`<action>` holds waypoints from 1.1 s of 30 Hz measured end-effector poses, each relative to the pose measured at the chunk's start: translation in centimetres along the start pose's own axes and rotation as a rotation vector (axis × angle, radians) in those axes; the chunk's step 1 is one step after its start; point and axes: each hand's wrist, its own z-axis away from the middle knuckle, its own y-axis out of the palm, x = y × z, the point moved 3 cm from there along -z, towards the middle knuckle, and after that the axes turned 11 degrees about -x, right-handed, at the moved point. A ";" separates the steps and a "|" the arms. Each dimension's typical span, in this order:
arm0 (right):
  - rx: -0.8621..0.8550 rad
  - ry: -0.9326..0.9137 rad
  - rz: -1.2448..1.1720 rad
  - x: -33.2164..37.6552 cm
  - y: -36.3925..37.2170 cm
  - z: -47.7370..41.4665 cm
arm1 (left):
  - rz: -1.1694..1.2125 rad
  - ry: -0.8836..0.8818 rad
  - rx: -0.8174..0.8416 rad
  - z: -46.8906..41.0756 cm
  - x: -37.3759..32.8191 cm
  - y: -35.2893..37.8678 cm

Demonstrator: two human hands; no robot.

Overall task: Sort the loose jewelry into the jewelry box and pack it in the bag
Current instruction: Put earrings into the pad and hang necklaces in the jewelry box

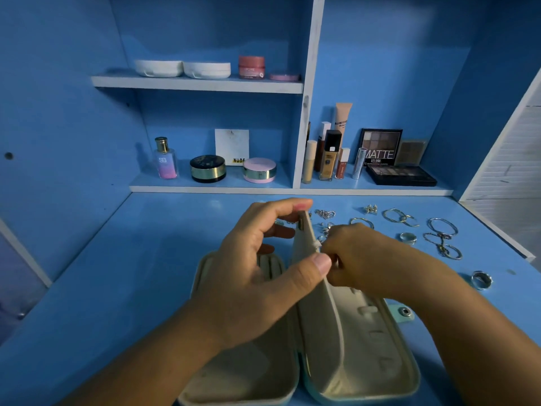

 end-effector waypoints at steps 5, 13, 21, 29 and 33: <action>0.025 0.045 0.039 0.1 0.5 0.1 | 0.066 -0.111 -0.027 0.0 0.6 0.4; 0.004 0.075 0.051 -0.1 0.8 0.4 | 0.103 -0.226 -0.044 0.2 1.1 0.2; -0.086 0.103 -0.315 -1.6 -1.1 -0.2 | 0.147 -0.275 -0.058 0.5 1.1 0.2; -0.268 0.190 -1.279 0.0 -1.8 -0.7 | 0.143 -0.283 -0.050 0.6 1.2 0.2; -0.251 0.184 -1.376 0.9 -1.4 -0.7 | 0.161 -0.282 -0.058 0.6 1.2 0.1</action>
